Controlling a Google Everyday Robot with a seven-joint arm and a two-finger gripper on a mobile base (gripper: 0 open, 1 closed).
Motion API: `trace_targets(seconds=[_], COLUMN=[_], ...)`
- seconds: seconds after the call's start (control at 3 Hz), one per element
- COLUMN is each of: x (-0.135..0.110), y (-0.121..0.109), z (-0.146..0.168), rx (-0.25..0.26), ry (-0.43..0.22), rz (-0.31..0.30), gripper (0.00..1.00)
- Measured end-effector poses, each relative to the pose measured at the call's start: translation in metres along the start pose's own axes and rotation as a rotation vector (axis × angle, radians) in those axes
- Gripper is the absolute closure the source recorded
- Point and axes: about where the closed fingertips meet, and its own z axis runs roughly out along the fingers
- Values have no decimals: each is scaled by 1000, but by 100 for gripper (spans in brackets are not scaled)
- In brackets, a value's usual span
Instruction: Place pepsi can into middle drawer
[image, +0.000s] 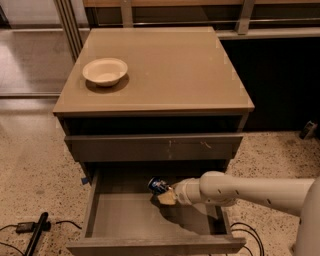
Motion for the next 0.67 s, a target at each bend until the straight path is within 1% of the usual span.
trace_targets(seconds=[0.33,0.67], x=[24,22], y=[-14,-16], z=[38,38], rx=[104,110], ry=[16,11], rz=[-37,-38], gripper=[100,100])
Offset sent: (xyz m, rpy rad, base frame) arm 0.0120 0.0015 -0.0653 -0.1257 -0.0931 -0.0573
